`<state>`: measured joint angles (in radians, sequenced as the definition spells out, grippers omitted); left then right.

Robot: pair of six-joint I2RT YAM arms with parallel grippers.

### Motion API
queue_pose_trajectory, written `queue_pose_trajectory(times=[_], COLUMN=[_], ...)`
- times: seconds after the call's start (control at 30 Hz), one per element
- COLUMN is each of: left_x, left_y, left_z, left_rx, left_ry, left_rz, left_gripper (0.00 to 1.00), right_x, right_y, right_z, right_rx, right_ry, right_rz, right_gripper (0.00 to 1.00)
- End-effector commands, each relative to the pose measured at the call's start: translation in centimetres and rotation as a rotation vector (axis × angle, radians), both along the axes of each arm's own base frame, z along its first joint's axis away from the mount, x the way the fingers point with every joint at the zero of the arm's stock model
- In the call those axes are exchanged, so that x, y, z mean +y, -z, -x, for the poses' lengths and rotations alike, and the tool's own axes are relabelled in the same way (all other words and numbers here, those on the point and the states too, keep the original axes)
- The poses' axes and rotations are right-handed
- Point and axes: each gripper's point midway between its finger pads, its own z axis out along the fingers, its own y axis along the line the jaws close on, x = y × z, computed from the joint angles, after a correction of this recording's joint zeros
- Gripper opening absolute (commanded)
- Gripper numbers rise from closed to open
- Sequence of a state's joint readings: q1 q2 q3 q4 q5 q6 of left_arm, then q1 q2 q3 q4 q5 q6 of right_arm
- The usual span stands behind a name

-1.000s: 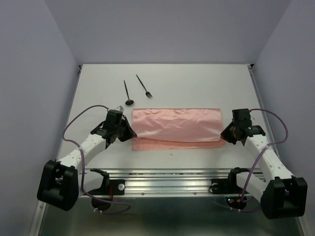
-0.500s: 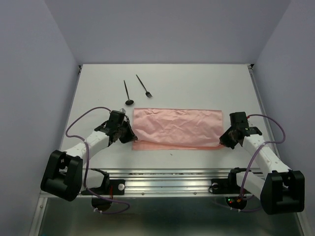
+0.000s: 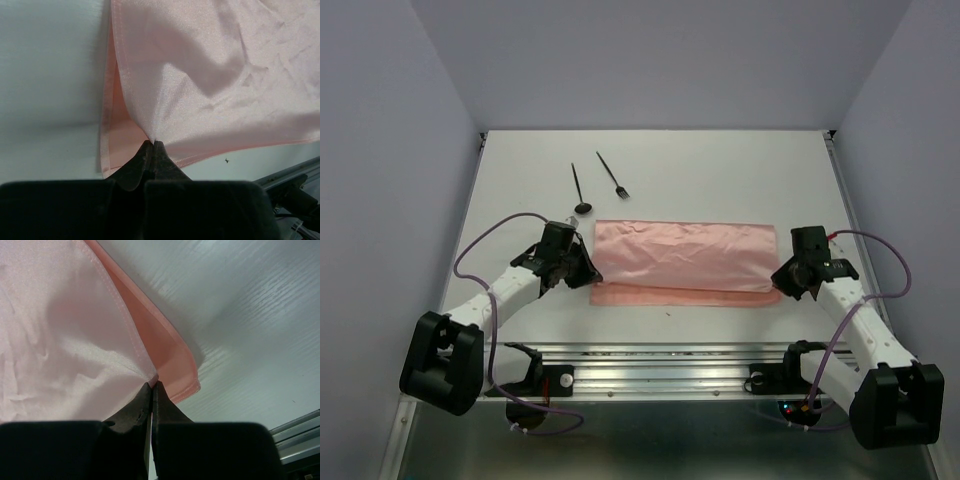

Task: Fold the napkin into a case and place the utensils inside
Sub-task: Fold the rectangle-folded napkin.

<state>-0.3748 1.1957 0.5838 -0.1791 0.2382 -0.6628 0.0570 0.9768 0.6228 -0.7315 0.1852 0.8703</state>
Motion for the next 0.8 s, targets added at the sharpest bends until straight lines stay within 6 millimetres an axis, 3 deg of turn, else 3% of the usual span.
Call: queue_pose_trajectory(times=[0.0, 0.2, 0.43, 0.47, 0.5, 0.53, 0.57, 0.6, 0.63, 0.7, 0.77], left_x=[-0.4, -0.4, -0.2, -0.3, -0.3, -0.5, -0.5, -0.6, -0.5, -0.5, -0.2], left_y=[-0.6, 0.7, 0.4, 0.4, 0.4, 0.3, 0.2, 0.1, -0.1, -0.7, -1.1], left_z=[0.5, 1.5, 1.7, 1.8, 2.2, 2.4, 2.6, 2.7, 2.8, 2.5, 2.2], left_rx=[-0.011, 0.03, 0.044, 0.052, 0.069, 0.074, 0.081, 0.08, 0.083, 0.068, 0.063], left_ry=[0.039, 0.035, 0.05, 0.056, 0.068, 0.078, 0.082, 0.087, 0.09, 0.094, 0.088], left_rz=[0.008, 0.005, -0.021, -0.022, -0.023, -0.025, -0.029, -0.031, -0.031, -0.038, -0.06], left_gripper=[0.0, 0.0, 0.0, 0.19, 0.32, 0.56, 0.67, 0.8, 0.94, 0.99, 0.99], right_x=[-1.0, -0.9, -1.0, -1.0, -1.0, -1.0, -0.9, -0.8, -0.5, -0.3, -0.3], right_y=[-0.8, -0.5, -0.5, -0.5, -0.4, -0.4, -0.3, -0.3, -0.1, 0.3, 0.4], right_z=[-0.3, -0.1, 0.2, 0.3, 0.3, 0.3, 0.3, 0.3, 0.1, 0.2, 0.2], right_rx=[-0.007, 0.007, 0.017, 0.019, 0.022, 0.024, 0.025, 0.023, 0.022, 0.044, 0.05], right_ry=[0.048, 0.045, 0.048, 0.048, 0.046, 0.044, 0.04, 0.03, 0.009, -0.004, -0.003], right_rz=[0.034, 0.033, 0.037, 0.037, 0.038, 0.036, 0.035, 0.033, 0.023, 0.017, 0.016], right_gripper=[0.01, 0.01, 0.02, 0.04, 0.07, 0.15, 0.2, 0.29, 0.49, 0.6, 0.62])
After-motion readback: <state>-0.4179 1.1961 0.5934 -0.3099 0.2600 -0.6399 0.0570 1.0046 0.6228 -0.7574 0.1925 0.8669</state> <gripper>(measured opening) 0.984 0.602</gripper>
